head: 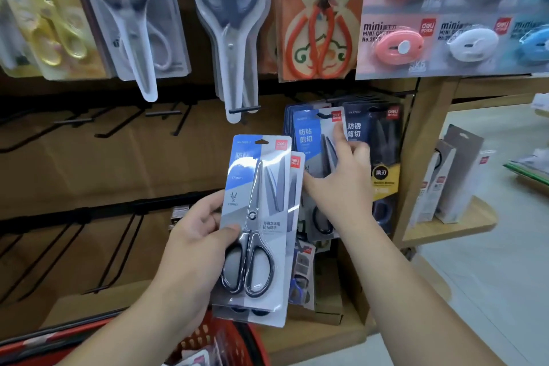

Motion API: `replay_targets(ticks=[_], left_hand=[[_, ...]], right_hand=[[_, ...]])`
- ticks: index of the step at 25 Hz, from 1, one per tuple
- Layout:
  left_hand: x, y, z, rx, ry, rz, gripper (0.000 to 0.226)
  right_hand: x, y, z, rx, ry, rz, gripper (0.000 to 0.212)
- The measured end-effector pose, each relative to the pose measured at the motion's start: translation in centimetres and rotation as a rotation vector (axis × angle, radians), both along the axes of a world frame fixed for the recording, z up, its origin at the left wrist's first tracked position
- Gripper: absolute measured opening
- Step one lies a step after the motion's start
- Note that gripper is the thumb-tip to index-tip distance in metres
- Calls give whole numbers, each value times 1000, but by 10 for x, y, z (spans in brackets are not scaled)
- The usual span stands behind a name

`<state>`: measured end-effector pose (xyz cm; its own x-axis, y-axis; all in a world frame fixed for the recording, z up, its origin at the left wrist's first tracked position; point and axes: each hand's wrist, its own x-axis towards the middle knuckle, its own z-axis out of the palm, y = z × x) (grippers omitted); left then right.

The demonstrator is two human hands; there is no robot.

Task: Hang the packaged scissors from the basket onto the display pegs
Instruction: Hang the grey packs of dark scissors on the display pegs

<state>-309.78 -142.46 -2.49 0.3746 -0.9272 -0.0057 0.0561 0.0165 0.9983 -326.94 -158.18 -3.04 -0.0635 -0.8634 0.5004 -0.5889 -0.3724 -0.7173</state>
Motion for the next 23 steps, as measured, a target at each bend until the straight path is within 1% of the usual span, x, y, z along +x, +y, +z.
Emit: replay_targets(ticks=[3,5,7,8,10,11,16,20,23], left_hand=[[3,1,0,7,3,13,46],[9,2,3,11,-1,25,47],[14,5,5,10,-11,30,47],[16,6,7,9,-15,29,46],[17,9,10,2,-16,19,46],[17,10,12,-2,-17,15,46],[14,5,15,-17,-23,8,44],[11,2,10,-11,-21,6,44],[10,2,8,-5,-28,9,44]], right_hand=[[11,-11,1,29,118,-80,101],[15,-11,2,9,133,-146,96],[15,-9,6,-8,99,-192,85],[14,-8,10,12,51,-176,77],[14,-7,14,77,-54,-76,63],[16,-6,13,92,-81,-29,60],[17,-9,0,52,-134,56,68],[16,-15,-8,94,-152,167,81],[18,-15,-10,122,-166,212,80]])
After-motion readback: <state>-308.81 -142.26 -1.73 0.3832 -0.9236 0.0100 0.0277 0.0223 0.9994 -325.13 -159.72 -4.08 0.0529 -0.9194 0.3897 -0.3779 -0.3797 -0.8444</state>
